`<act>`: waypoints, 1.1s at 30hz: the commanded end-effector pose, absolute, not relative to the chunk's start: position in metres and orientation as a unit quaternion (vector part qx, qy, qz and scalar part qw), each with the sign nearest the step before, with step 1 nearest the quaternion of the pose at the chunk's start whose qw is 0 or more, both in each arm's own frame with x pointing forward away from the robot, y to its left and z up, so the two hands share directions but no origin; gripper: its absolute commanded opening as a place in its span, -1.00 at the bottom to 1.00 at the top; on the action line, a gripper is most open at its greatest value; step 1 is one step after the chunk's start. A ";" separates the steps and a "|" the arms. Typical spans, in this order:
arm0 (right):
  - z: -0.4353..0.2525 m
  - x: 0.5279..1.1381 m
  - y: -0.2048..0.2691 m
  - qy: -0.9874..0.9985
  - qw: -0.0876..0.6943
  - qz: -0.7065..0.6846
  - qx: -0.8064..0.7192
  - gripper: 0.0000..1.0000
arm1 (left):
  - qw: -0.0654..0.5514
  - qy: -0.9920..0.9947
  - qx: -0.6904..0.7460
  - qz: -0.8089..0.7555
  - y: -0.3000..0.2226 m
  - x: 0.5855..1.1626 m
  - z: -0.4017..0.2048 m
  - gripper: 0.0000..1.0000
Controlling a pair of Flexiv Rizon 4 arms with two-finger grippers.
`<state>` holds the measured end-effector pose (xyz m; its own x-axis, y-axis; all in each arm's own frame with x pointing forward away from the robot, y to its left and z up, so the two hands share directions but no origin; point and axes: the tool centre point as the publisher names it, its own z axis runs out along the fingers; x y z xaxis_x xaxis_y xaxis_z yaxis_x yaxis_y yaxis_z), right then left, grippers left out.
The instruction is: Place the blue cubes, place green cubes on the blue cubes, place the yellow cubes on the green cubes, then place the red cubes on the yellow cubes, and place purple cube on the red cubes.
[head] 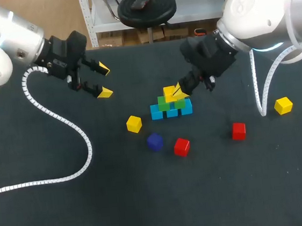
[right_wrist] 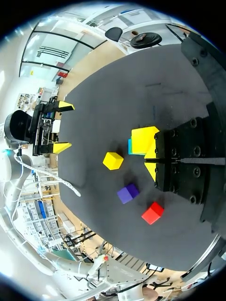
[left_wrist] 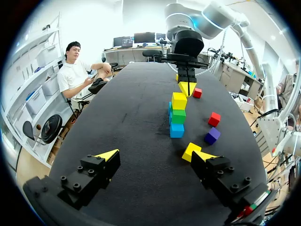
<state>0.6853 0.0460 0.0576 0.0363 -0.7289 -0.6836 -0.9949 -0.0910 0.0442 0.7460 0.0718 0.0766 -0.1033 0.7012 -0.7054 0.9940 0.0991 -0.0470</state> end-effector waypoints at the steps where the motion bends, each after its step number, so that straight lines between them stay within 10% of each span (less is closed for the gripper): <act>1: 0.063 0.679 0.042 0.629 0.234 0.290 -0.682 -1.00 | 0.266 0.690 0.615 -0.274 0.072 0.748 0.076 1.00; 16: 0.085 0.674 0.010 0.649 0.271 0.281 -0.653 -1.00 | 0.266 0.690 0.615 -0.274 0.072 0.748 0.076 1.00; 19: 0.085 0.675 0.005 0.652 0.274 0.281 -0.649 -0.18 | 0.266 0.690 0.615 -0.274 0.072 0.748 0.076 1.00; 21: 0.086 0.675 0.002 0.653 0.275 0.280 -0.647 -0.02 | 0.266 0.690 0.615 -0.274 0.072 0.748 0.076 1.00; 23: 0.087 0.673 0.000 0.654 0.275 0.279 -0.647 1.00 | 0.266 0.690 0.615 -0.274 0.072 0.748 0.076 1.00; 33: 0.095 0.669 -0.036 0.651 0.262 0.274 -0.657 1.00 | 0.266 0.690 0.615 -0.274 0.072 0.748 0.076 1.00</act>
